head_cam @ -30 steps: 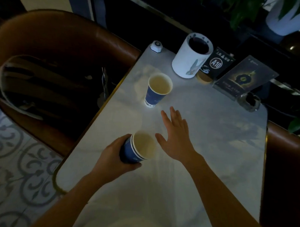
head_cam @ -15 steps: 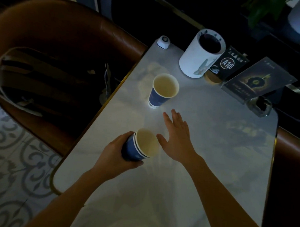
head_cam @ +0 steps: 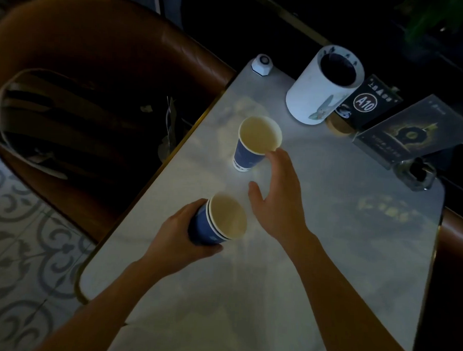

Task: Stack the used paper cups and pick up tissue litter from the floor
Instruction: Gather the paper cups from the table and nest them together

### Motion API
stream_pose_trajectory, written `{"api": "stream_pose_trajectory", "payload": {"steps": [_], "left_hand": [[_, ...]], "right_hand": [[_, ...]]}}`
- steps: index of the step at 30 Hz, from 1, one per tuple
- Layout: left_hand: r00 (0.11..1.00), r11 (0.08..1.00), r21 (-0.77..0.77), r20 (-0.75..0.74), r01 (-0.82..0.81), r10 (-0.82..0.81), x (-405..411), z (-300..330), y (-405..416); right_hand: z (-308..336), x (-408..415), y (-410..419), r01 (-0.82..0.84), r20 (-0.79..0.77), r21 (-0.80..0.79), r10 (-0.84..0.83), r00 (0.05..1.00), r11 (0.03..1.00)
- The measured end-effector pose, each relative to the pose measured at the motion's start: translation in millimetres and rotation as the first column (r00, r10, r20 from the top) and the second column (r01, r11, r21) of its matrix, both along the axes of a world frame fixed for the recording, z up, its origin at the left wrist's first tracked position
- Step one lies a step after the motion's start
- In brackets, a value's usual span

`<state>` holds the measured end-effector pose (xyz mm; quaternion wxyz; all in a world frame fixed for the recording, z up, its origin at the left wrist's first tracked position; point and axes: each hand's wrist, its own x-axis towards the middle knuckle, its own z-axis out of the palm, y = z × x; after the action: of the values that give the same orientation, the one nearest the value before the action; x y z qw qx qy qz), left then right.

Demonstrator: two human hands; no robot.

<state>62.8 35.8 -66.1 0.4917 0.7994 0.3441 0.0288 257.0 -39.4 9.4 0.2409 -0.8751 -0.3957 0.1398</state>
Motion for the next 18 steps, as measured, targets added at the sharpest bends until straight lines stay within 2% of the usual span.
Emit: {"api": "stream_pose_trajectory", "payload": {"steps": [4, 7, 14, 18], "left_hand": [[0.999, 0.999, -0.053, 0.045, -0.01, 0.012, -0.8, -0.4, 3.2], [0.998, 0.999, -0.051, 0.058, 0.002, 0.001, -0.6, 0.1, 4.0], [0.997, 0.999, -0.035, 0.076, 0.005, -0.003, -1.0, 2.3, 1.1], [0.996, 0.999, -0.034, 0.089, 0.0, 0.003, -5.0, 5.4, -0.2]], "right_hand": [[-4.6, 6.5, 5.0, -0.026, 0.101, -0.106, 0.037, 0.994, 0.994], [-6.9, 10.1, 5.4, -0.009, 0.164, -0.121, 0.028, 0.986, 0.993], [-12.9, 11.5, 4.4, -0.077, 0.105, -0.192, 0.099, 0.99, 0.978], [-11.2, 6.3, -3.2, -0.053, 0.062, -0.144, 0.063, 0.996, 0.988]]}}
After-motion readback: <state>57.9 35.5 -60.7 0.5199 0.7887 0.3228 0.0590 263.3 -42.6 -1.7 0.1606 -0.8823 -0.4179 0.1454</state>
